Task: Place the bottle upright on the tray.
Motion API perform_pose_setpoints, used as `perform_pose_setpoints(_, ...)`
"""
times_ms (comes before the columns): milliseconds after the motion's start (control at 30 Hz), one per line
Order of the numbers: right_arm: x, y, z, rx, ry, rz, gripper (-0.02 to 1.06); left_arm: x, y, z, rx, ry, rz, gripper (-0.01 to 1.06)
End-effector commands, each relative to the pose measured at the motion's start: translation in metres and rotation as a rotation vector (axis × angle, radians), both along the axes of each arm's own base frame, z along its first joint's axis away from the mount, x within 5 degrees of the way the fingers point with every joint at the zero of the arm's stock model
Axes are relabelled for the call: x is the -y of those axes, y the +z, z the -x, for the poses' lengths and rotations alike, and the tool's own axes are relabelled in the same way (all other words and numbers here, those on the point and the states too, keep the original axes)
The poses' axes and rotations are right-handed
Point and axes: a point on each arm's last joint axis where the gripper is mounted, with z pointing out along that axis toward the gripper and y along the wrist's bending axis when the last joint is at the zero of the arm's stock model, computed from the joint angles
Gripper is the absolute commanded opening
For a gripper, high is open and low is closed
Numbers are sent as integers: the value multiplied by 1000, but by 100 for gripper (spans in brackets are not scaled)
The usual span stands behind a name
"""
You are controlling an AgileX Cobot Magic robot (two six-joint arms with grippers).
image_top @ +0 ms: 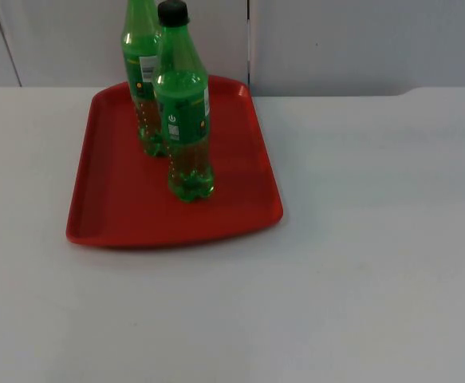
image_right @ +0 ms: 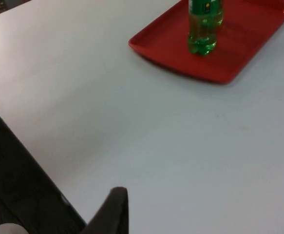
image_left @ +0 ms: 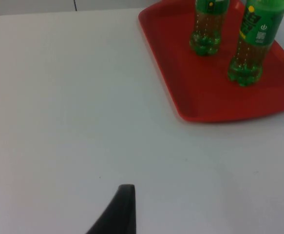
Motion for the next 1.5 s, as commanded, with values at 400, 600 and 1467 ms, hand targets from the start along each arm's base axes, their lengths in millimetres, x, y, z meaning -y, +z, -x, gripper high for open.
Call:
perform_pose_setpoints(400, 0, -2, 0, 0, 5, 8, 105, 1, 0, 0, 10, -9, 13, 105)
perform_pose_setpoints(600, 0, -2, 0, 0, 5, 8, 105, 2, 0, 0, 12, -18, 27, 105)
perform_pose_setpoints(1467, 0, -2, 0, -1, -27, 7, 105, 2, 0, 0, 12, -14, 25, 105)
